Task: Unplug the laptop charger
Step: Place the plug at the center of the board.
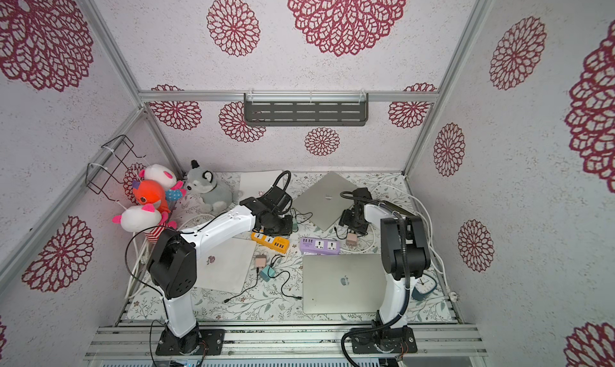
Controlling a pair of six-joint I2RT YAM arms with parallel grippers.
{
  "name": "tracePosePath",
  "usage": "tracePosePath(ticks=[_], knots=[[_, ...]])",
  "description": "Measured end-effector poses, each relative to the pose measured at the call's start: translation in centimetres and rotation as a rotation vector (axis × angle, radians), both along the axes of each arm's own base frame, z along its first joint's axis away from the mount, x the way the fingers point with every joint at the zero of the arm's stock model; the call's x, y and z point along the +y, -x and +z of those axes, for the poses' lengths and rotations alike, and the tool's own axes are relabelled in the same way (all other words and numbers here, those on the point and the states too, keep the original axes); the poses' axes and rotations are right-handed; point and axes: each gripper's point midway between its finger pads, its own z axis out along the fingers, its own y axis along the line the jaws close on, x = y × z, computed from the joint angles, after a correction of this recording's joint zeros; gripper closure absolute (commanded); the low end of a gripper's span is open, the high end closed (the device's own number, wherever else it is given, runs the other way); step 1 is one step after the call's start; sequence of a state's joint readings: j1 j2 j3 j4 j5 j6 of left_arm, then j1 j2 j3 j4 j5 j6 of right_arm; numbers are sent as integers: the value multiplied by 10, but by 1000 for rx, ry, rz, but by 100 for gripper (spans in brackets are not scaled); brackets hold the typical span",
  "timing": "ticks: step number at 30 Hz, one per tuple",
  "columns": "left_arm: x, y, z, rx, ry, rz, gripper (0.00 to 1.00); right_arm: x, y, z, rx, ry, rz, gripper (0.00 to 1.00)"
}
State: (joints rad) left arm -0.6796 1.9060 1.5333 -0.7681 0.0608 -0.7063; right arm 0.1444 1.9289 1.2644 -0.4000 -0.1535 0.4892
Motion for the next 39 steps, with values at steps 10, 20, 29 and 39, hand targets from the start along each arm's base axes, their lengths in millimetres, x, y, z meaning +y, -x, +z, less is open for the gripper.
tracePosePath(ticks=[10, 20, 29, 39], knots=[[7, 4, -5, 12, -15, 6, 68, 10, -13, 4, -58, -54, 19, 29], [7, 3, 1, -4, -2, 9, 68, -11, 25, 28, -62, 17, -47, 27], [6, 3, 1, -4, 0, 8, 68, -20, 53, 9, -5, 34, -94, 27], [7, 3, 1, -3, -1, 8, 68, -7, 23, 2, -67, -50, -76, 27]])
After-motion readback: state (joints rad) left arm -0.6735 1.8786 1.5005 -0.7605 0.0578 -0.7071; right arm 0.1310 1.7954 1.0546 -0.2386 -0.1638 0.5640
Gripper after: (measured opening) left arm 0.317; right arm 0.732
